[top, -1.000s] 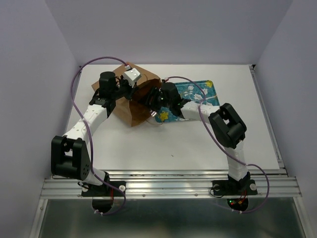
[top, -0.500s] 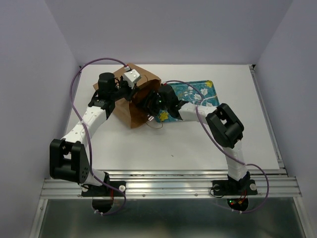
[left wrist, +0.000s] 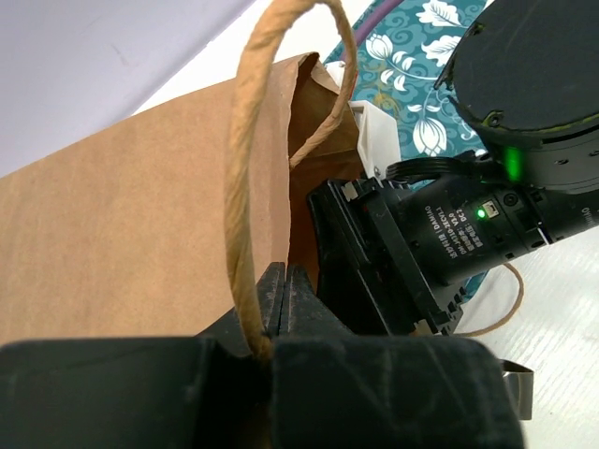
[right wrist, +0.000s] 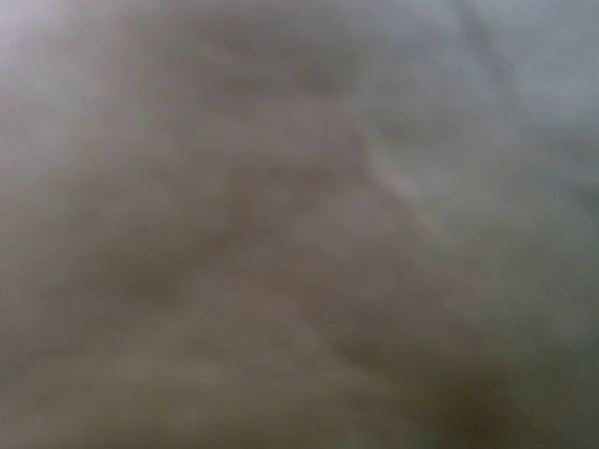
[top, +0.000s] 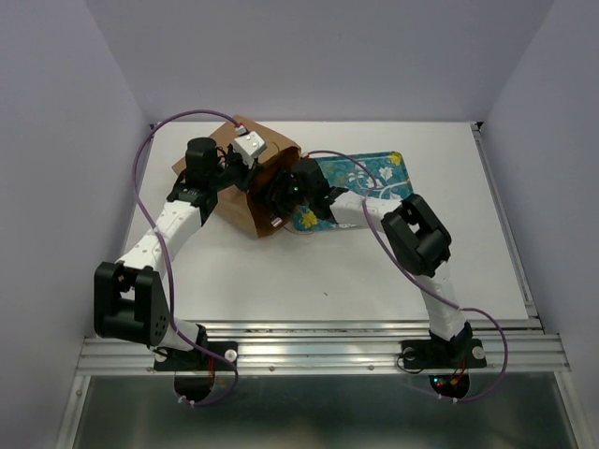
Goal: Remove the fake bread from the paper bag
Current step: Take out the fake bread from the paper bag.
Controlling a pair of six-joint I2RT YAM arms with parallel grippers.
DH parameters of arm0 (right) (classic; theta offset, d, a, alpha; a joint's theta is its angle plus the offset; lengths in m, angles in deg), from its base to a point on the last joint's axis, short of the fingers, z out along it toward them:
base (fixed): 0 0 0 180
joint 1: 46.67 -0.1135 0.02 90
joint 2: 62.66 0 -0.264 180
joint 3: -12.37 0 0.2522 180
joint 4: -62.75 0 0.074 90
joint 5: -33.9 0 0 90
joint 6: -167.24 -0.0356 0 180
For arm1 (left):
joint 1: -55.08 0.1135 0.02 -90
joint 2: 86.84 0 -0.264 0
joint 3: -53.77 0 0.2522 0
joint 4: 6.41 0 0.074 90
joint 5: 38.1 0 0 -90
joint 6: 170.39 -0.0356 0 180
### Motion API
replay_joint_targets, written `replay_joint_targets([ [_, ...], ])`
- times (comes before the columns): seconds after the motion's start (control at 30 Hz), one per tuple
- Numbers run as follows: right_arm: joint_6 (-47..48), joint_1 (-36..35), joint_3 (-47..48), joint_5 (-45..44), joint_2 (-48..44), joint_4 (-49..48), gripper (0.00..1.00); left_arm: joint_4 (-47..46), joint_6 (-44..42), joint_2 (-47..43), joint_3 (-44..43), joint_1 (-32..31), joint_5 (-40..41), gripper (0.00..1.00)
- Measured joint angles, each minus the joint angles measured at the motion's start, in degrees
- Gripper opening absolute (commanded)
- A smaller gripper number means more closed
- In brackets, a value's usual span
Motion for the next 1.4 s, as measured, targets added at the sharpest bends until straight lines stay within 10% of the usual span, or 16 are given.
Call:
replay_joint_targets([
  [0.53, 0.3, -0.1, -6.1, -4.5, -2.4, -4.6, 0.14, -0.7, -0.2, 0.0, 0.9, -0.3, 0.0, 0.0],
  [1.4, 28.2, -0.1, -16.5, -1.2, -26.6, 12.2, 0.13, -5.2, 5.0, -0.5, 2.1, -0.8, 4.0, 0.0],
])
